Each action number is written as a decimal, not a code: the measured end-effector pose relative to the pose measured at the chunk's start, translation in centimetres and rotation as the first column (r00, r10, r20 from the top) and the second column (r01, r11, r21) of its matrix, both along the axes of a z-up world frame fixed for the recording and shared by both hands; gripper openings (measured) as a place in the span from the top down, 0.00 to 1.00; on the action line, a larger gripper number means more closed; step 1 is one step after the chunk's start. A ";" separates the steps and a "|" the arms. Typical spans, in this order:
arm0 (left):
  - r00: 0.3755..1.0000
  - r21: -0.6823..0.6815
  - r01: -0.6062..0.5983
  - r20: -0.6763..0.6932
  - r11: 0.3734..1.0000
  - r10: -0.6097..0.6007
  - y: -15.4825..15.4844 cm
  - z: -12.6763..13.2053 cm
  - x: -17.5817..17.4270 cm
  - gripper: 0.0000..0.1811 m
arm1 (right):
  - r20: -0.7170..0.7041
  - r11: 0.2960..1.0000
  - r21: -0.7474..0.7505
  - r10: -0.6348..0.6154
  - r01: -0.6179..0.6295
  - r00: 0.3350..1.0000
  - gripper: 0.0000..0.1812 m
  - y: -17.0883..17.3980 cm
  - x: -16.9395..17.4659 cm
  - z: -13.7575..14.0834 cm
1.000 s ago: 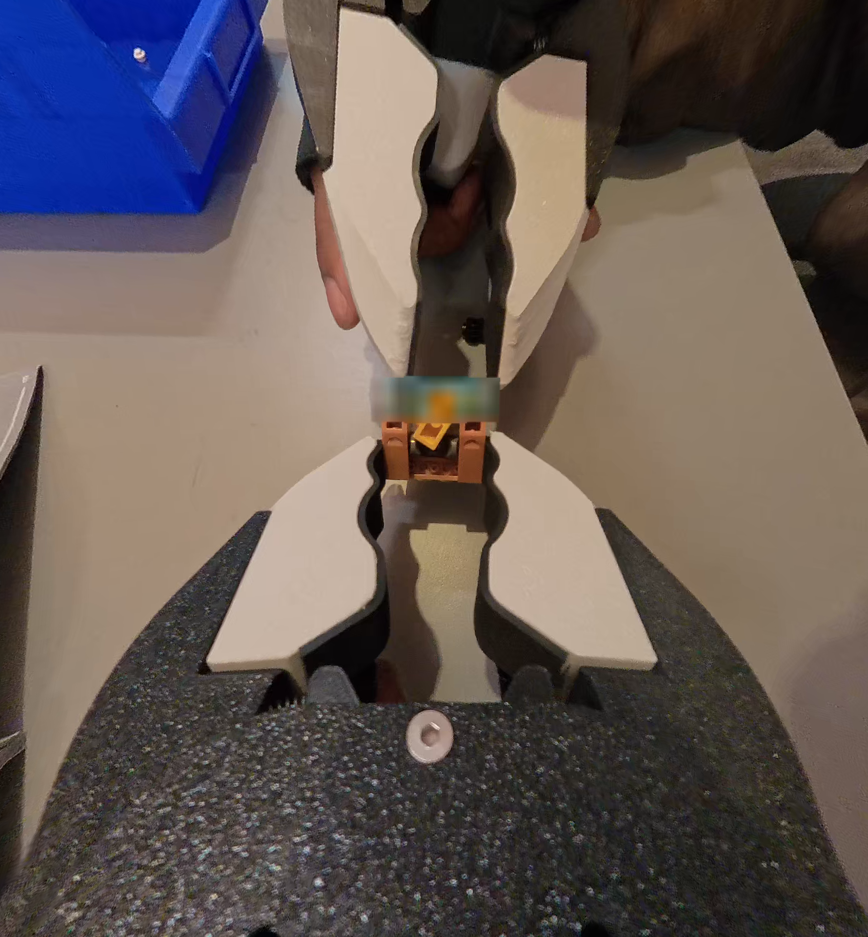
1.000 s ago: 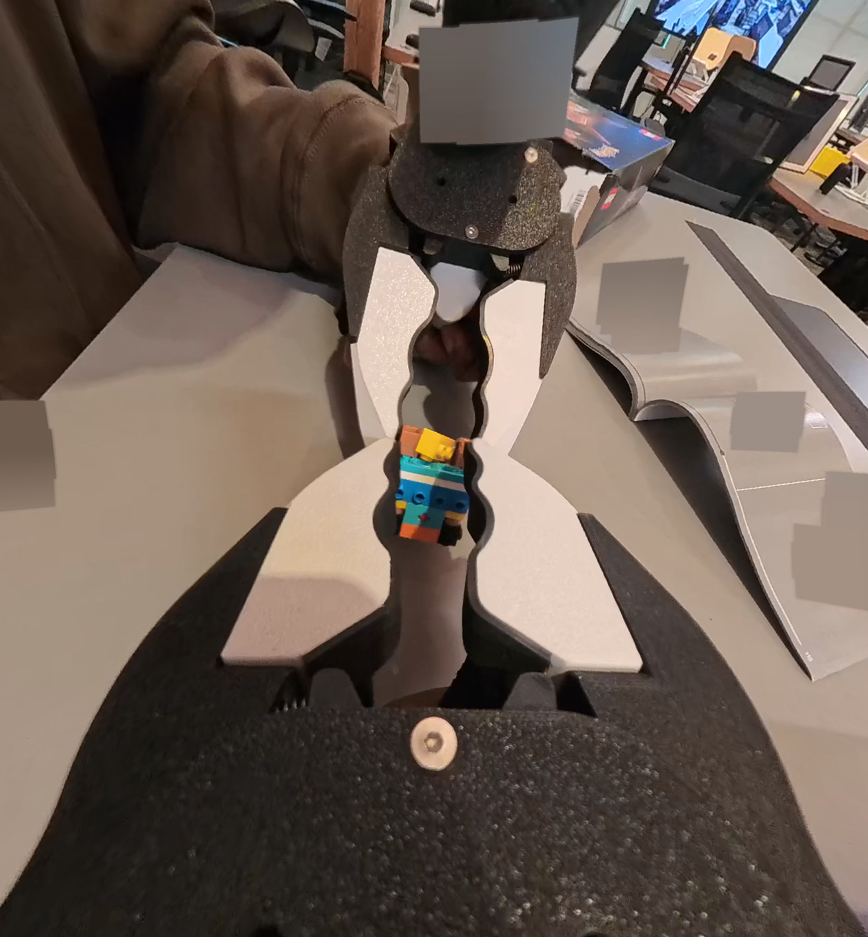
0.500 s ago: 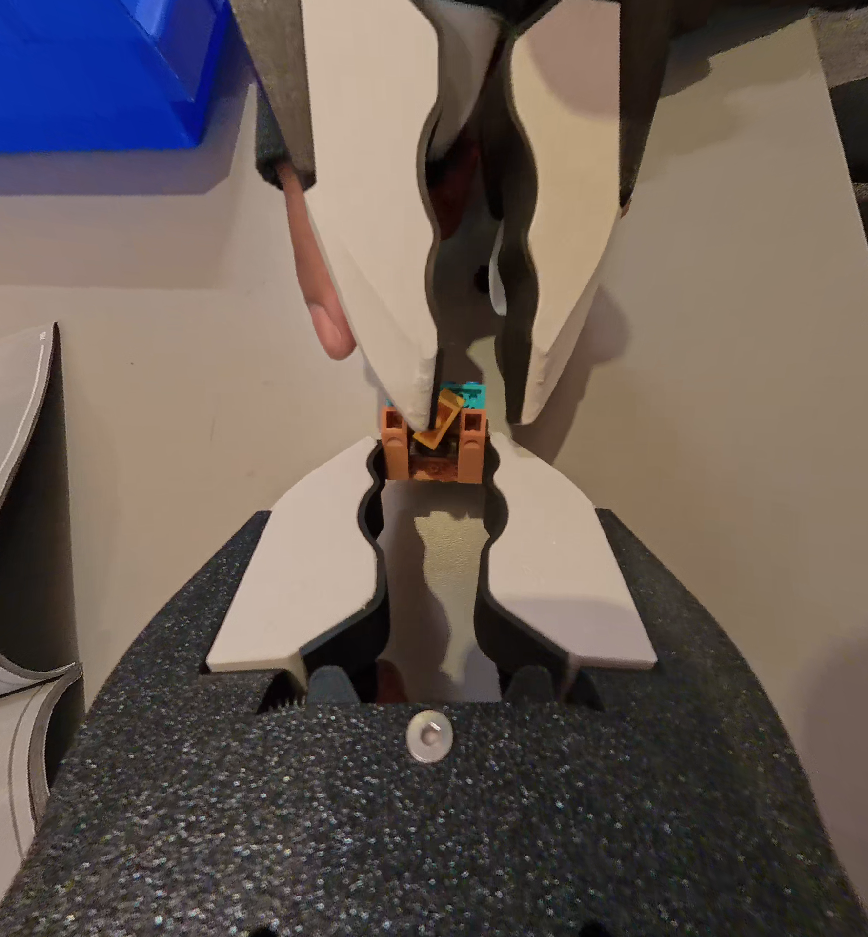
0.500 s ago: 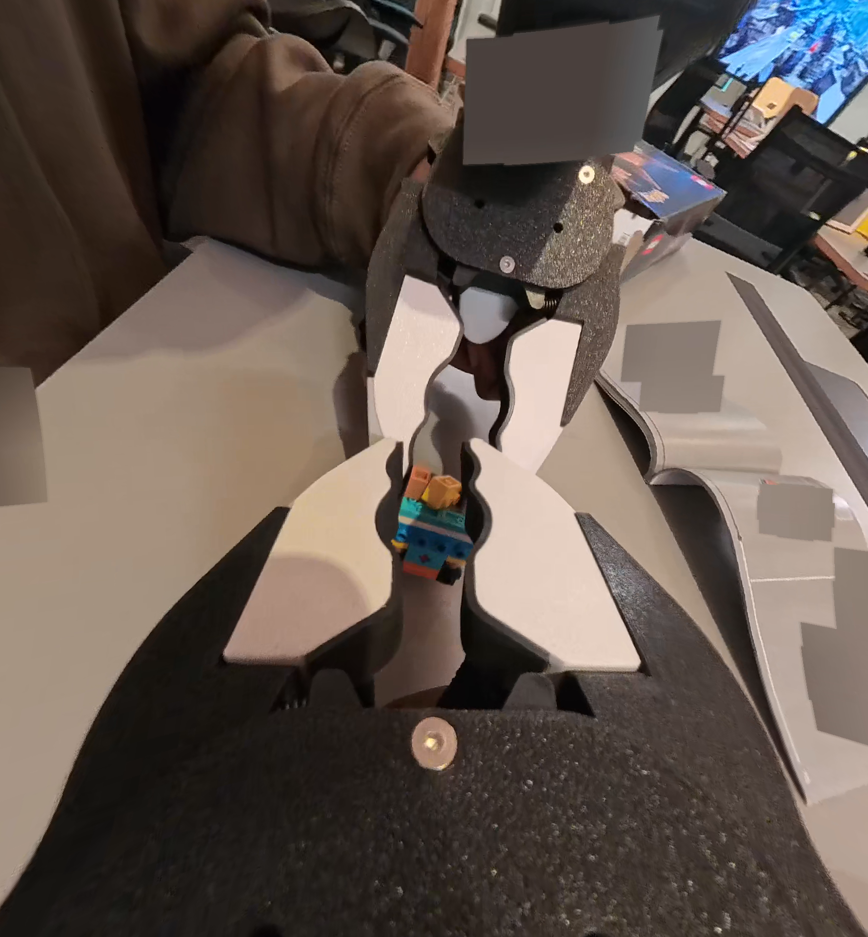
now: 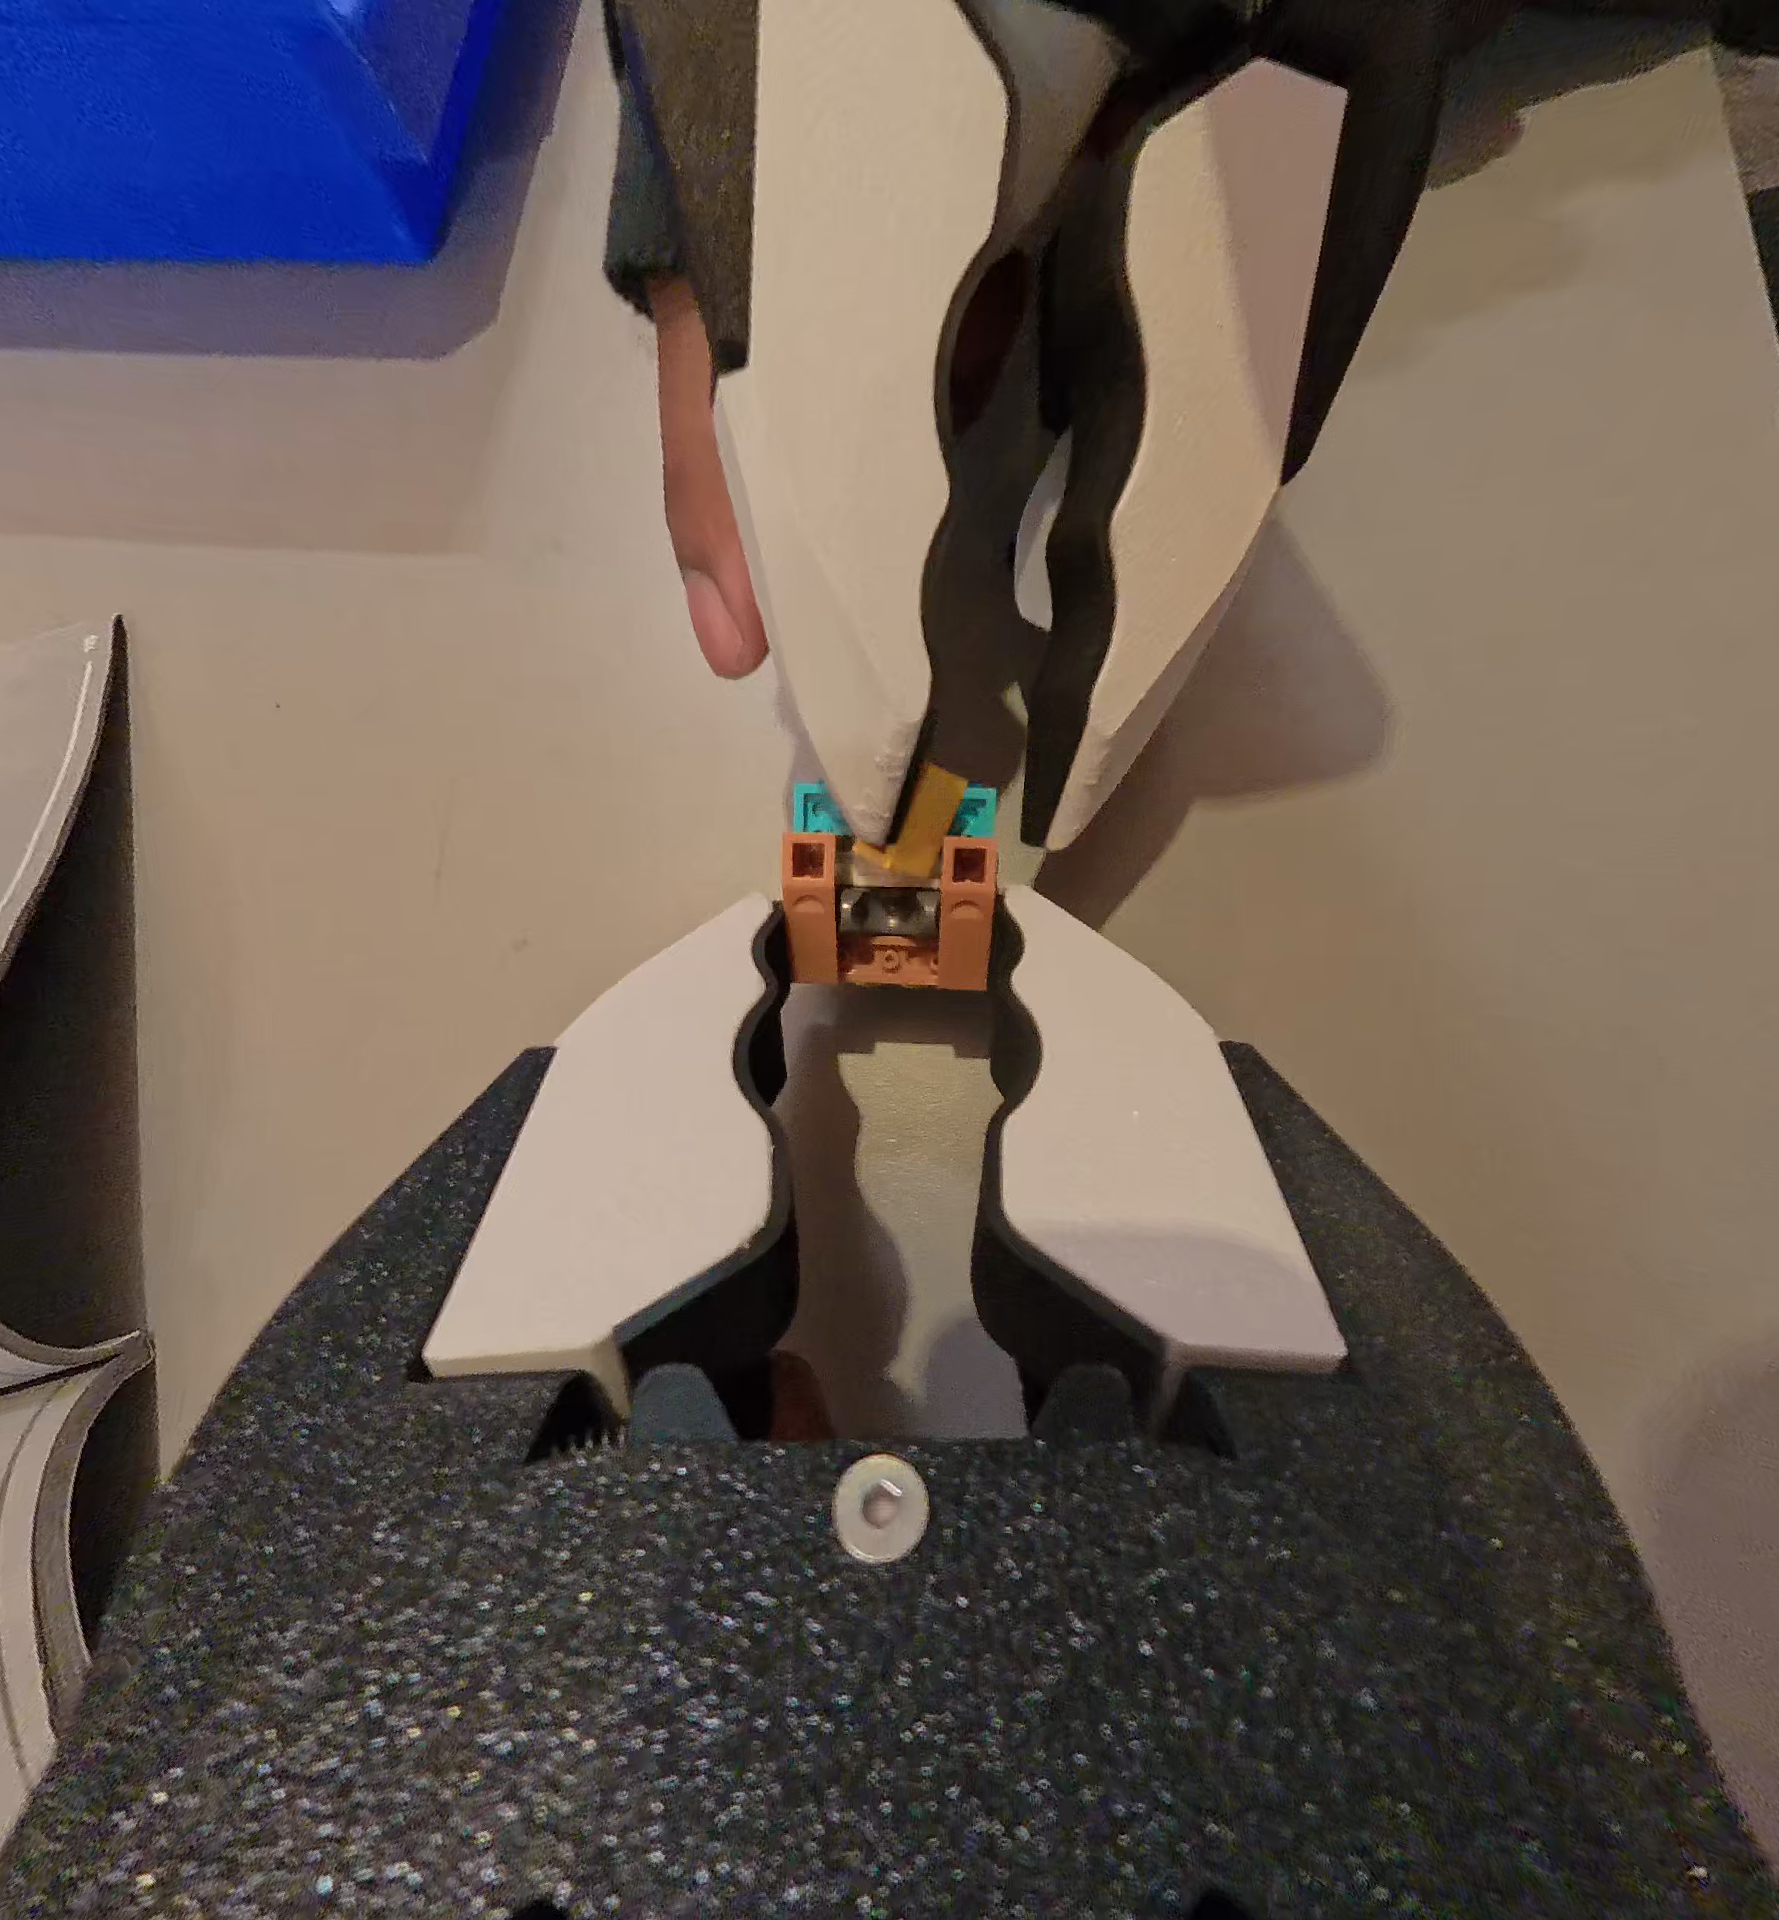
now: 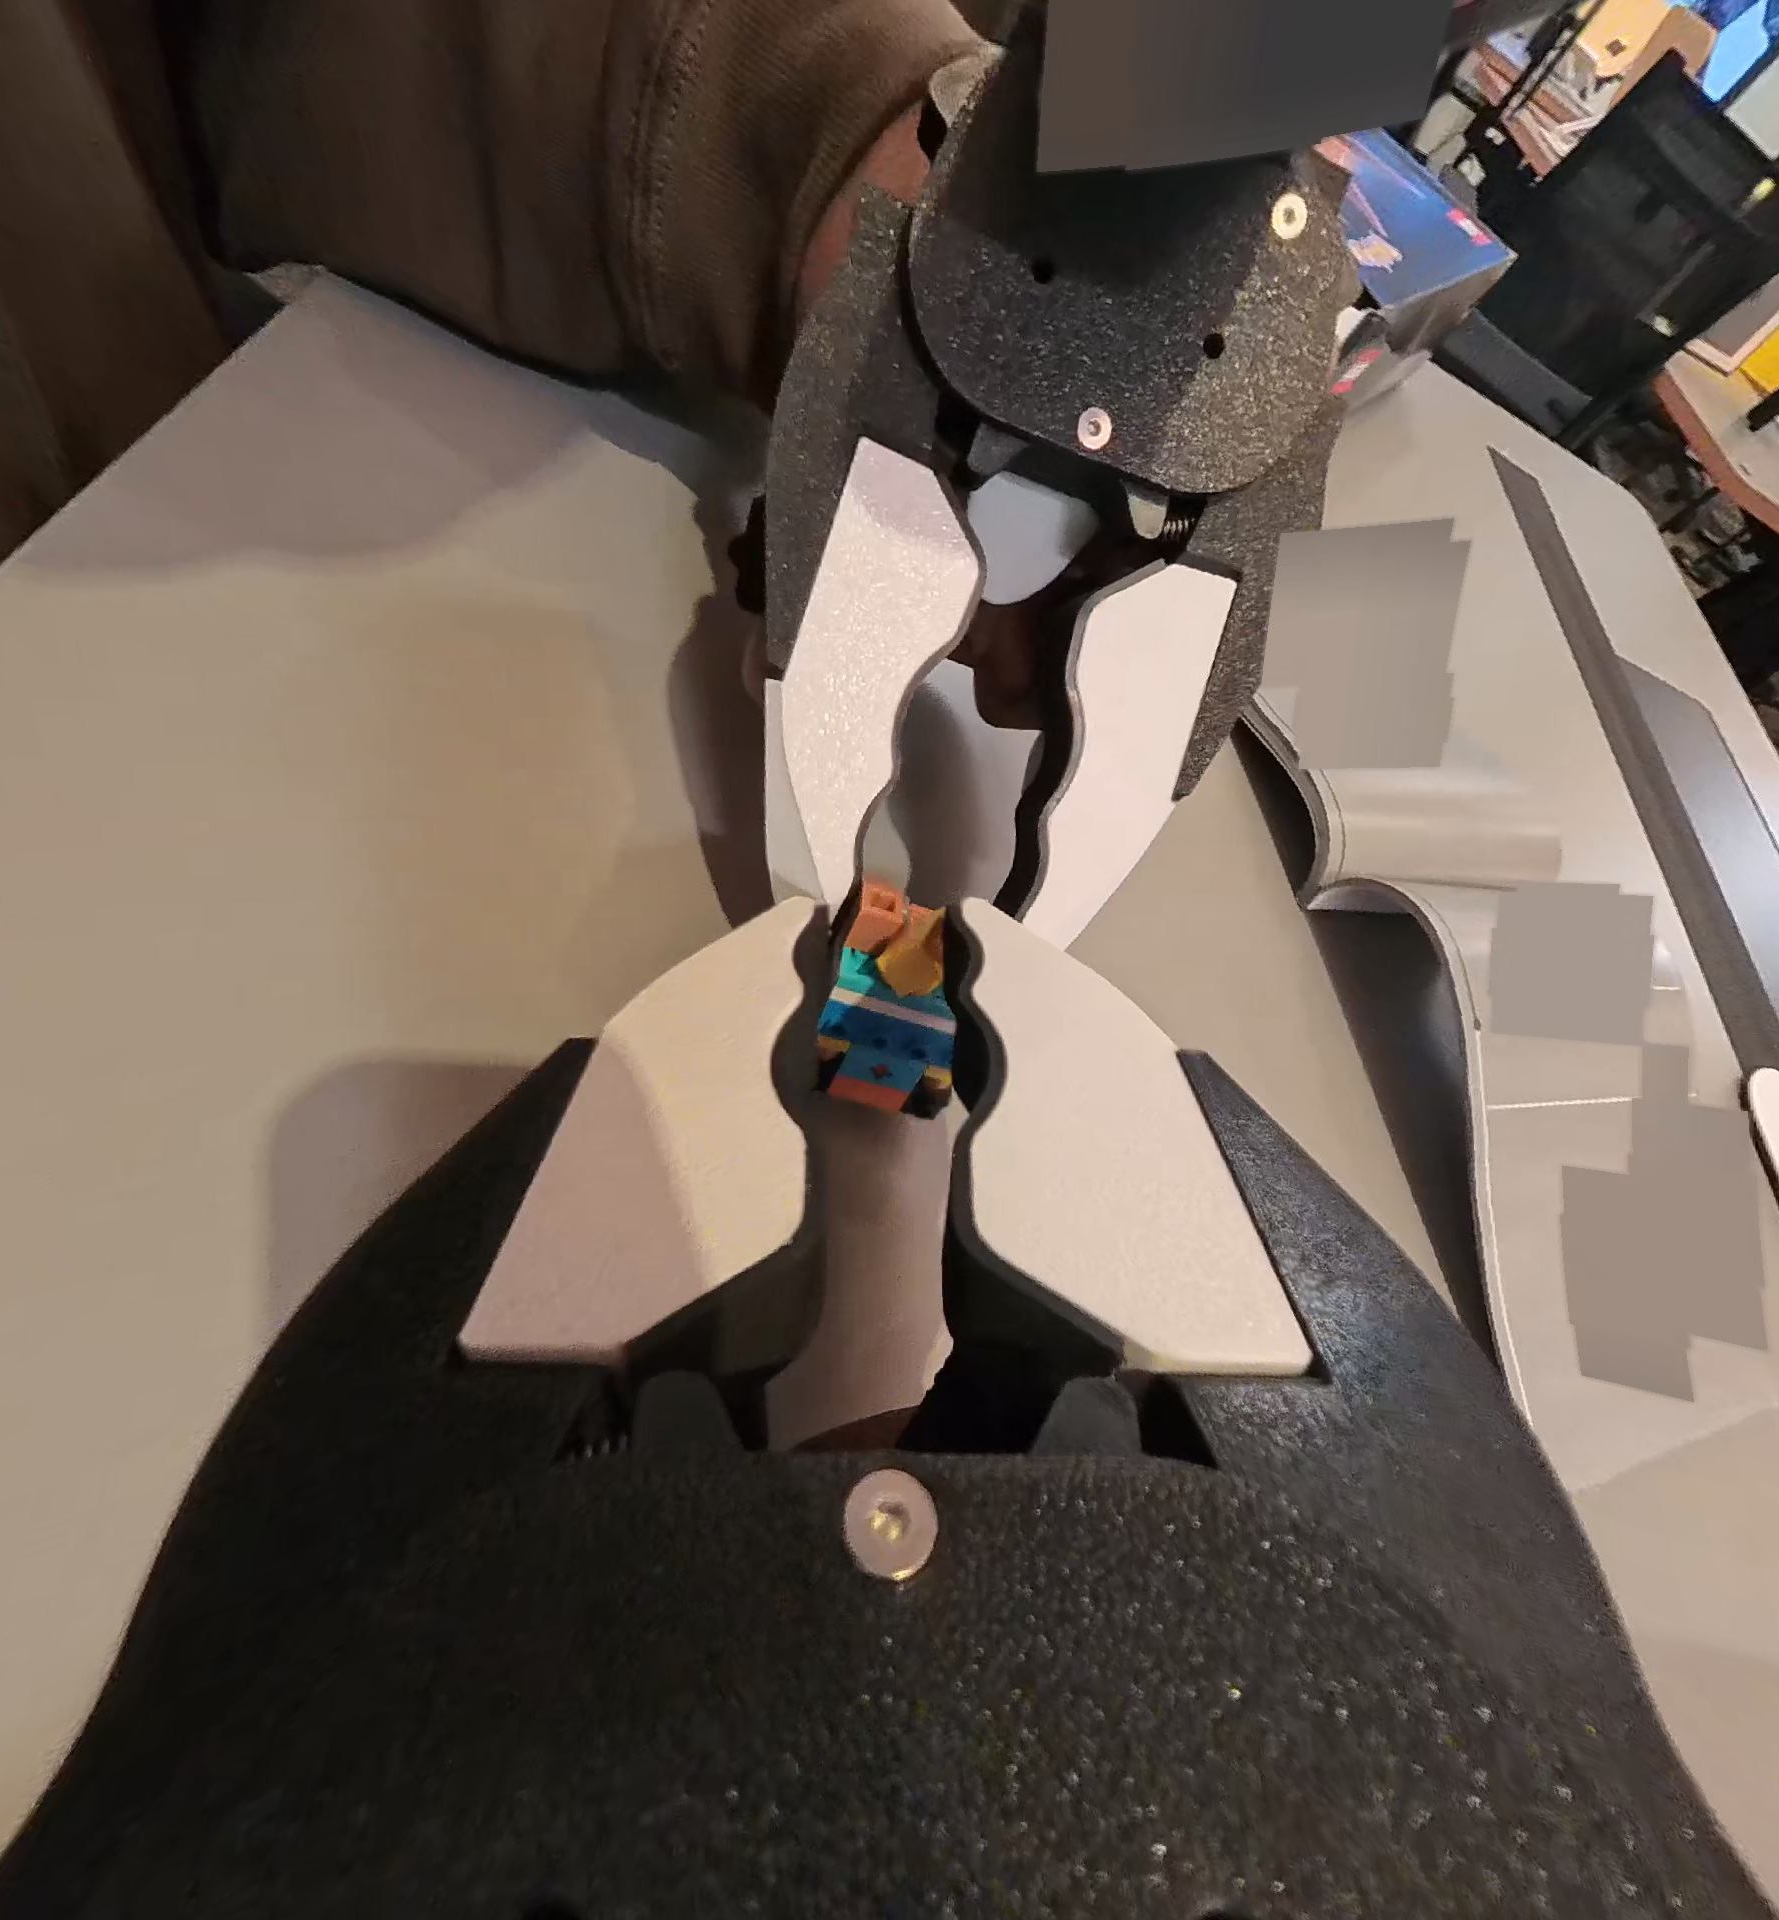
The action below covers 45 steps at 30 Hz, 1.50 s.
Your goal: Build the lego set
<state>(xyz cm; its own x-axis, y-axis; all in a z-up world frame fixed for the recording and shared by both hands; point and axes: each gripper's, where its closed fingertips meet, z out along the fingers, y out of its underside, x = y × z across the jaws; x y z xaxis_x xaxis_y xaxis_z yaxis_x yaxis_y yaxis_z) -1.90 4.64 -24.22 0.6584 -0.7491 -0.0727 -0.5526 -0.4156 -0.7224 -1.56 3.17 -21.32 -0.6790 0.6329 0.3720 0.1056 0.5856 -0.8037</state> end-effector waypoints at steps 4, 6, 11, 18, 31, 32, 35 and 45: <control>1.000 -0.006 -0.018 0.016 1.000 0.018 0.2 -0.1 -0.2 0.80 | -0.017 0.999 0.007 -0.048 0.048 0.999 0.88 0.5 0.0 -0.1; 0.999 -0.006 -0.022 0.023 1.000 0.022 0.3 0.0 -0.2 0.80 | -0.025 0.998 0.010 -0.062 0.063 0.998 0.88 0.6 0.0 -0.1; 0.999 -0.009 -0.033 0.023 0.999 0.033 0.3 -0.1 -0.4 0.80 | -0.039 0.996 0.025 -0.083 0.084 0.996 0.88 0.8 -0.3 -0.2; 0.999 -0.001 -0.035 0.025 0.999 0.035 0.4 0.1 -0.3 0.80 | -0.039 0.997 -0.053 -0.055 0.053 0.998 0.88 0.3 0.0 0.5; 1.000 0.000 -0.004 0.002 1.000 0.004 0.0 0.1 0.1 0.80 | 0.042 0.982 -0.188 -0.008 0.016 0.999 0.86 0.3 0.1 0.6; 1.000 0.001 -0.002 0.000 1.000 0.002 0.0 0.1 0.2 0.80 | 0.054 0.981 -0.196 0.001 0.010 0.999 0.86 0.2 0.2 0.5; 1.000 0.002 0.000 -0.005 1.000 0.000 0.0 0.1 0.2 0.80 | 0.074 0.980 -0.200 0.000 0.015 0.997 0.86 0.2 0.1 0.4; 1.000 0.004 -0.007 -0.004 1.000 0.007 0.0 0.1 0.1 0.80 | 0.052 0.980 -0.166 -0.101 0.108 0.994 0.90 1.3 -0.7 0.4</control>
<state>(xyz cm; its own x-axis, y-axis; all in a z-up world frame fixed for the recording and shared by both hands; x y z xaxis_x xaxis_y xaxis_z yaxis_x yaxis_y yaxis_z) -1.83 4.69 -24.15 0.6636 -0.7439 -0.0787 -0.5527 -0.4167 -0.7217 -2.24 4.47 -20.95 -0.6191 0.7521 0.2261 0.1957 0.4265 -0.8831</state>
